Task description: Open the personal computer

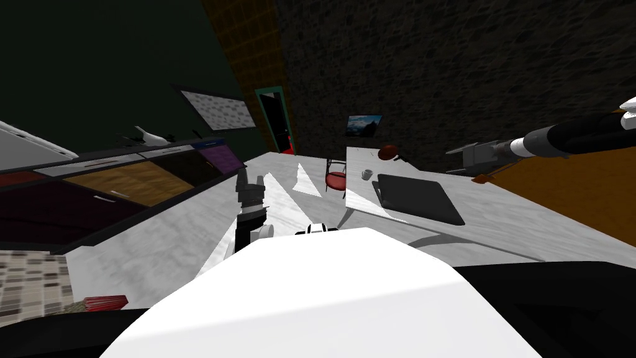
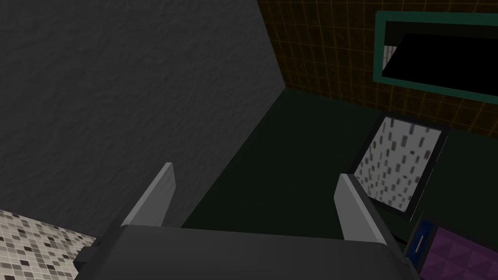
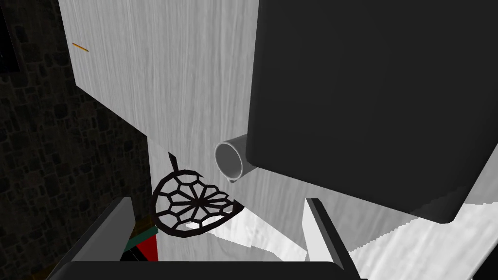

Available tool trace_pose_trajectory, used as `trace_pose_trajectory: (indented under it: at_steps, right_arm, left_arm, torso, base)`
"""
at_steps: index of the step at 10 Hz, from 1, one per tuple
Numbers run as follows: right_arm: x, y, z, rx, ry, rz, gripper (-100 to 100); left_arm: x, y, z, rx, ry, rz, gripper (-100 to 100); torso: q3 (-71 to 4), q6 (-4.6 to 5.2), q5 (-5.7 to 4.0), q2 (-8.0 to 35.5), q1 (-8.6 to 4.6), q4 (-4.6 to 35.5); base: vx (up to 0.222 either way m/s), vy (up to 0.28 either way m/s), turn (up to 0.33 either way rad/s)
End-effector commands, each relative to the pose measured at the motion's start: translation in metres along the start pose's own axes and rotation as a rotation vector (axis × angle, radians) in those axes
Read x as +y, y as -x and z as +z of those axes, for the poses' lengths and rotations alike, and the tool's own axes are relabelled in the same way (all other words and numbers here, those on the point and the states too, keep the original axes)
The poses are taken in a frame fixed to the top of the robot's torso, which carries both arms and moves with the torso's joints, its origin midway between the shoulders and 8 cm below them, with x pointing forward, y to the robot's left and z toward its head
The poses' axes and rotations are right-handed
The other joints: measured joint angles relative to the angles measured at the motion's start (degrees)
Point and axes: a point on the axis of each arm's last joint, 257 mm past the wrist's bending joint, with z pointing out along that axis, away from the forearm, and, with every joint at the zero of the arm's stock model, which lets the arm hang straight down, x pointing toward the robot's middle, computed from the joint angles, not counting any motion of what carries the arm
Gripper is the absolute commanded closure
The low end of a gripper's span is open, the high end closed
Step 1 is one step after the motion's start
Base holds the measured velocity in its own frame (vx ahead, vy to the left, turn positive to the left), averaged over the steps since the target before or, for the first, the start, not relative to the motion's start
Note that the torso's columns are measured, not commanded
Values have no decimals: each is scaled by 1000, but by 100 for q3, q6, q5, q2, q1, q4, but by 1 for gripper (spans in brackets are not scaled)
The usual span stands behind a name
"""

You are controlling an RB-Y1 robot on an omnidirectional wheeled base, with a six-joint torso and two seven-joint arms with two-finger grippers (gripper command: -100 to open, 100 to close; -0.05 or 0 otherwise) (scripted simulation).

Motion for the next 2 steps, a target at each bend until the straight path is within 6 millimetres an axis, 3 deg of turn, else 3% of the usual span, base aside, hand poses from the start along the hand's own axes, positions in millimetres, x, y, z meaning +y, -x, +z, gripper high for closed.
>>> trace_pose_trajectory:
  at_steps: [1,2]
  right_arm:
    - [0,0,0,0,0,0,0]
    - [0,0,0,0,0,0,0]
  left_arm:
    - [0,0,0,0,0,0,0]
    - [0,0,0,0,0,0,0]
  torso:
    - [0,0,0,0,-1,0]
    - [0,0,-1,0,-1,0]
  base:
    - [0,0,0]
    - [0,0,0]
